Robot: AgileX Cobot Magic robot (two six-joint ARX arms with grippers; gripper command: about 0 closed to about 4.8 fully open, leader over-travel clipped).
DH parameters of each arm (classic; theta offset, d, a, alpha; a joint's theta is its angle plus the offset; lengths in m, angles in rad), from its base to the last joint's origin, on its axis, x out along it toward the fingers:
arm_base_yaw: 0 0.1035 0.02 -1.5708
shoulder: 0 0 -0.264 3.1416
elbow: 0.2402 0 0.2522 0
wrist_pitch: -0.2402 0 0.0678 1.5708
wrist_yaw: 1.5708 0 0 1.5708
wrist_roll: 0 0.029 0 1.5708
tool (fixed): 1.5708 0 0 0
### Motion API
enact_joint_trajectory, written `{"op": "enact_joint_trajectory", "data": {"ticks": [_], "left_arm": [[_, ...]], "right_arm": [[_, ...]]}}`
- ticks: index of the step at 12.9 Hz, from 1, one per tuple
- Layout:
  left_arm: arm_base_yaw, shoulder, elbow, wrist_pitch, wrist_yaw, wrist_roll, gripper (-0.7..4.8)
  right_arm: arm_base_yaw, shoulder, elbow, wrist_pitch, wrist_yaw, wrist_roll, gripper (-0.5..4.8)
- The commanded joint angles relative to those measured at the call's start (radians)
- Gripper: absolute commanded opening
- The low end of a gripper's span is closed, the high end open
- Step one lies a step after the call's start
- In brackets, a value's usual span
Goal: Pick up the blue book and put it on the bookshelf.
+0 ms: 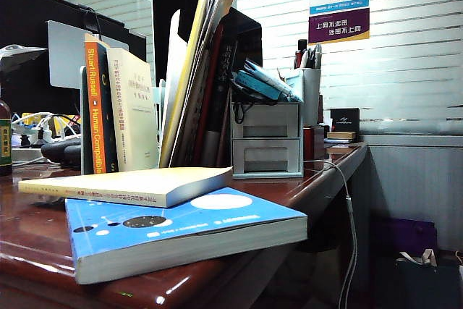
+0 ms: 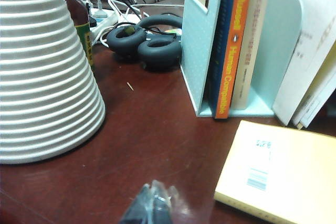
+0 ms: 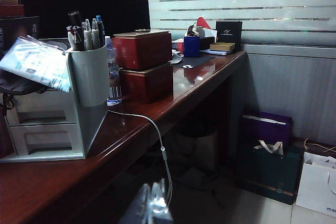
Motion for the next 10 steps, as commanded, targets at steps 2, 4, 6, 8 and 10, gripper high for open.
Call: {"op": "enact_joint_trajectory", "data": {"ticks": [2, 4, 6, 8, 10], "left_arm": [[0.0, 0.001, -0.001, 0.014, 0.008, -0.016, -0.05], [0.0, 0.002, 0.065, 0.013, 0.034, -0.086, -0.05], [0.0, 0.015, 0.159, -0.043, 0.064, -0.139, -0.05], [0.0, 0.166, 0.356, -0.189, 0.071, -0.343, -0.05], [0.0, 0.332, 0.47, -0.261, 0.15, -0.446, -0.05]], "right_arm": [[0.001, -0.001, 0.009, 0.013, -0.001, 0.005, -0.01], [0.001, 0.0, 0.105, -0.023, 0.0, 0.106, -0.01], [0.001, 0.05, 0.244, -0.162, -0.002, 0.12, -0.02], [0.001, 0.247, 0.456, -0.219, -0.084, 0.119, -0.02], [0.001, 0.412, 0.571, -0.219, -0.245, 0.116, -0.02]]}}
